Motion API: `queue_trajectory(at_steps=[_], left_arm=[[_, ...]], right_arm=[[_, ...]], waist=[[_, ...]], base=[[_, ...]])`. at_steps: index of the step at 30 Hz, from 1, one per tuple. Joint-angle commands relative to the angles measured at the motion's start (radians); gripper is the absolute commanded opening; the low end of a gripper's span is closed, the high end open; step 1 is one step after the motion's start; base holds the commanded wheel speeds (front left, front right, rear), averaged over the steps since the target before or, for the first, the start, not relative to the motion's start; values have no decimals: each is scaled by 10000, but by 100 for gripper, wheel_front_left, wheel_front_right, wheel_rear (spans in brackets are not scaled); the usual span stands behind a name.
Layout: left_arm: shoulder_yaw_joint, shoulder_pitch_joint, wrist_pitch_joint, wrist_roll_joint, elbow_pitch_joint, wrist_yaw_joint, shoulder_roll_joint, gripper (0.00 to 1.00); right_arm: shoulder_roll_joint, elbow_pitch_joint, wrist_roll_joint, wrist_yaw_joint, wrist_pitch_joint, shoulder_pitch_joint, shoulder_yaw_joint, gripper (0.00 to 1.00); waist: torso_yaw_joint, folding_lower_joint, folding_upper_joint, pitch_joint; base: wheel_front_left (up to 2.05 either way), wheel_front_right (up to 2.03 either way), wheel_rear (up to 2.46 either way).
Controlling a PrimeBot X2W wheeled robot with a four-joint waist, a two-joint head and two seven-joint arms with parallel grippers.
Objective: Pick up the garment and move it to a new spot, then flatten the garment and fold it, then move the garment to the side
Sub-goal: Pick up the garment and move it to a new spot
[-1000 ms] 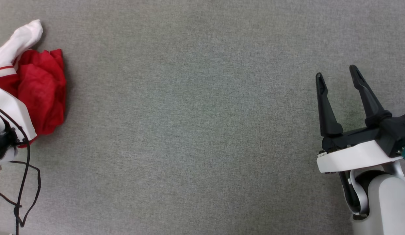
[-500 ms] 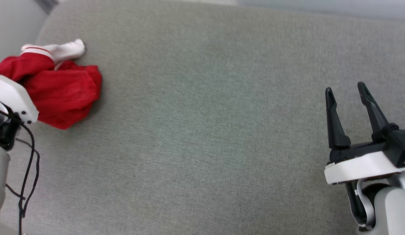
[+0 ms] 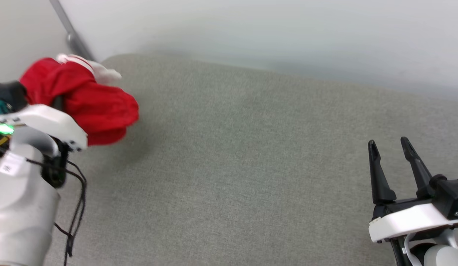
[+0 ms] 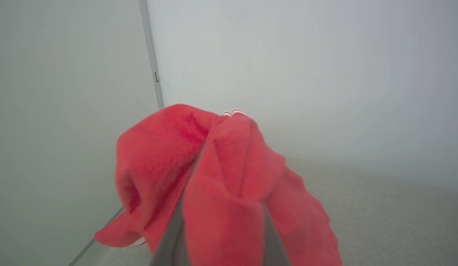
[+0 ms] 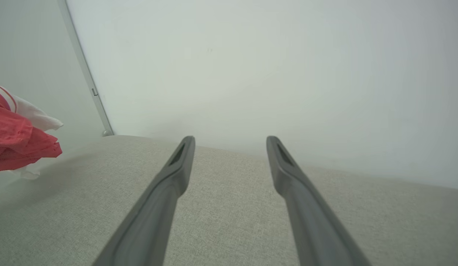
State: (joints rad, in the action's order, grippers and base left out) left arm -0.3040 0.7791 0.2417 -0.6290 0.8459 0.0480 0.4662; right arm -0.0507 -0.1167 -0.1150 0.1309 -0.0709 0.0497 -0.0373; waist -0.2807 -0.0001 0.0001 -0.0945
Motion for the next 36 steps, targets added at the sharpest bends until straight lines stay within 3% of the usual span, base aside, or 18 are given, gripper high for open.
queue_trajectory(at_steps=[1, 10, 19, 28, 36], left_arm=[[17, -262, 83, -16, -173, -54, -88, 0], [-571, -2099, 195, 231, -2715, -394, -1172, 0], [-1936, -3322, -533, 332, -4787, -412, -2369, 0], [-3133, -3419, -1195, 562, -4582, -126, -3135, 0], [-3931, -3531, -1147, 869, -3611, 247, -3315, 0]], right_arm=[[8, -6, -57, -1, -10, -140, -5, 100], [7, -134, -173, -1, 182, -545, 106, 100], [7, -192, -335, -3, 196, -528, 170, 100], [8, -210, -473, -3, -1, -236, 178, 100], [10, 125, -594, -1, -324, -14, 126, 100]], waist=[[165, 1, -1, 400], [969, 1, -1, 900], [2519, 1, -1, 755], [3768, 1, -1, -318], [3963, 1, -1, -766]], base=[[0, 0, 0], [0, 0, 0], [0, 0, 0], [0, 0, 0], [0, 0, 0]])
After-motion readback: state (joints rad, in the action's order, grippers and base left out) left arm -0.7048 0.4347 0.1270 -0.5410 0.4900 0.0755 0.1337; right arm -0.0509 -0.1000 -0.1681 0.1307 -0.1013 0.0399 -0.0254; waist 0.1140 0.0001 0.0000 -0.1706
